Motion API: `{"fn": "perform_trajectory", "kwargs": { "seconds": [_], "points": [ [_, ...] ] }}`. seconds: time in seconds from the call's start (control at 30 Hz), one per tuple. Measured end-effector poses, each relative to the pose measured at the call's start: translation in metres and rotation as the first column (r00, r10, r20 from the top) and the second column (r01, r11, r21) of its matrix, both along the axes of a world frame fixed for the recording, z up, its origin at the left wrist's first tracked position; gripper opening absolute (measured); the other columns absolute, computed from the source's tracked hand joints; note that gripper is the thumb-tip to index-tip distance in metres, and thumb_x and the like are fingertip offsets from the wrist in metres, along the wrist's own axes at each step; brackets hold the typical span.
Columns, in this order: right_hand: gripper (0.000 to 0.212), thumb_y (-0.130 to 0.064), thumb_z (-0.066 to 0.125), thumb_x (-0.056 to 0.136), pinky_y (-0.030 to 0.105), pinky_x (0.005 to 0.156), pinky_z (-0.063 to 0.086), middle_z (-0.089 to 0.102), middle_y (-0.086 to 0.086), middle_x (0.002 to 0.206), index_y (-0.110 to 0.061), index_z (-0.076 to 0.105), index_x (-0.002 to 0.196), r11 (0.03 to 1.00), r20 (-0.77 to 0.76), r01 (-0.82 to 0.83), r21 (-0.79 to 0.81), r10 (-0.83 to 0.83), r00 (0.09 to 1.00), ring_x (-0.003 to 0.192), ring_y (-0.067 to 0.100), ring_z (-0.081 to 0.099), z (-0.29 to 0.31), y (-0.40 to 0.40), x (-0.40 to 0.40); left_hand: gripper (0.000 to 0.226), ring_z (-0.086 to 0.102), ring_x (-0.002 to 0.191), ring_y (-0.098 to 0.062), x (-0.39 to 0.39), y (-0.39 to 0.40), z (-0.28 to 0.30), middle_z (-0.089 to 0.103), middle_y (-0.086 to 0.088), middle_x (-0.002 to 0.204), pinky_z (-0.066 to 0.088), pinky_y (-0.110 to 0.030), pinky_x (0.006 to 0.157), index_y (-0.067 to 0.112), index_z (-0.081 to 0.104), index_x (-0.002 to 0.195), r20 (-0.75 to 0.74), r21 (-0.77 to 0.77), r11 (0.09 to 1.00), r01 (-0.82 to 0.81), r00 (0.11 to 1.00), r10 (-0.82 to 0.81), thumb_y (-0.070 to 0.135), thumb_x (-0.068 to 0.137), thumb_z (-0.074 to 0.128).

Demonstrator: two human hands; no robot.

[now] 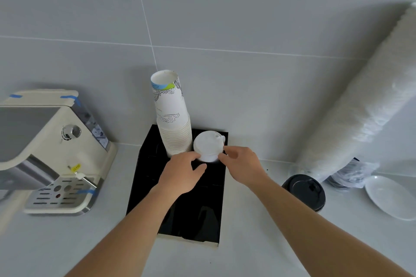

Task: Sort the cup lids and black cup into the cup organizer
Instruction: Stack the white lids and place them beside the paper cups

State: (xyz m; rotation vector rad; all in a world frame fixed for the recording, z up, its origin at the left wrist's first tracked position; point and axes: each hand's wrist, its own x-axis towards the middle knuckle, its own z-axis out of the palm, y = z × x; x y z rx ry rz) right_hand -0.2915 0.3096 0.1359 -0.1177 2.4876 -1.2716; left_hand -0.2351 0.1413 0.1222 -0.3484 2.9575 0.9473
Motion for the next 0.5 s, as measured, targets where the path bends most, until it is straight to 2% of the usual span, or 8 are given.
{"fn": "perform_trajectory", "kwargs": {
  "seconds": [0.03,0.07,0.1,0.13,0.23,0.3,0.4,0.5],
  "points": [
    [0.015,-0.030,0.059,0.084,0.024,0.059,0.037,0.058,-0.005,0.071,-0.021,0.065,0.074,0.999,0.025,0.010,-0.036,-0.009,1.000,0.060,0.011,0.046,0.002,0.002,0.003,0.047,0.058,0.119,-0.014,0.007,-0.002,0.000,0.064,0.001,0.129,0.045,-0.029,0.100,0.020,0.060,0.131,0.010,0.050,0.999,-0.003,1.000,0.003,0.039,0.088,0.062],
    [0.017,-0.032,0.060,0.085,0.022,0.065,0.041,0.067,-0.008,0.088,-0.026,0.073,0.094,0.996,0.037,0.020,-0.083,-0.017,0.999,0.070,0.008,0.054,0.004,0.005,0.008,0.046,0.059,0.116,-0.013,0.015,-0.003,0.002,0.065,0.001,0.127,0.044,-0.025,0.098,0.021,0.060,0.131,0.020,0.100,0.995,-0.011,1.000,0.009,0.038,0.088,0.064],
    [0.027,-0.033,0.062,0.087,0.022,0.074,0.045,0.069,-0.009,0.105,-0.028,0.072,0.111,0.993,0.058,0.034,-0.112,-0.028,0.998,0.084,0.008,0.060,0.007,0.008,0.011,0.046,0.060,0.114,-0.011,0.022,-0.006,0.002,0.065,0.001,0.126,0.043,-0.021,0.096,0.021,0.061,0.130,0.030,0.150,0.988,-0.018,0.999,0.013,0.037,0.088,0.065],
    [0.031,-0.033,0.063,0.089,0.023,0.081,0.046,0.069,-0.009,0.114,-0.028,0.070,0.119,0.989,0.077,0.056,-0.135,-0.046,0.996,0.093,0.009,0.062,0.010,0.011,0.016,0.045,0.061,0.112,-0.010,0.029,-0.007,0.004,0.066,0.002,0.125,0.043,-0.019,0.093,0.021,0.062,0.129,0.040,0.202,0.979,-0.023,0.999,0.015,0.036,0.087,0.066],
    [0.019,-0.035,0.065,0.090,0.026,0.086,0.049,0.071,-0.012,0.103,-0.034,0.073,0.108,0.967,0.125,0.102,-0.232,-0.075,0.989,0.090,0.009,0.065,0.011,0.023,0.030,0.038,0.063,0.100,0.001,0.048,-0.010,0.011,0.068,0.008,0.117,0.044,-0.009,0.080,0.024,0.065,0.122,0.043,0.332,0.942,-0.046,0.999,0.034,0.035,0.086,0.068],
    [0.012,-0.037,0.068,0.088,0.034,0.096,0.053,0.072,-0.010,0.096,-0.036,0.073,0.098,0.949,0.155,0.153,-0.276,-0.113,0.981,0.097,0.014,0.068,0.008,0.033,0.040,0.032,0.063,0.096,0.005,0.061,-0.011,0.016,0.069,0.013,0.111,0.044,-0.006,0.075,0.028,0.068,0.117,0.035,0.384,0.921,-0.064,0.998,0.054,0.035,0.086,0.068],
    [0.013,-0.033,0.070,0.088,0.037,0.099,0.054,0.074,-0.002,0.104,-0.032,0.073,0.100,0.917,0.181,0.194,-0.349,-0.138,0.974,0.104,0.018,0.069,0.006,0.048,0.058,0.020,0.065,0.099,0.001,0.078,-0.009,0.023,0.071,0.014,0.105,0.048,-0.015,0.084,0.036,0.069,0.107,0.024,0.478,0.873,-0.096,0.995,0.096,0.034,0.087,0.067],
    [0.019,-0.024,0.068,0.091,0.035,0.097,0.054,0.074,0.004,0.110,-0.019,0.073,0.109,0.863,0.199,0.245,-0.442,-0.171,0.965,0.106,0.021,0.069,0.010,0.064,0.078,0.013,0.070,0.095,-0.008,0.096,-0.003,0.030,0.074,0.005,0.103,0.055,-0.027,0.086,0.033,0.070,0.100,0.044,0.642,0.751,-0.156,0.985,0.167,0.026,0.090,0.065]
  ]
}}
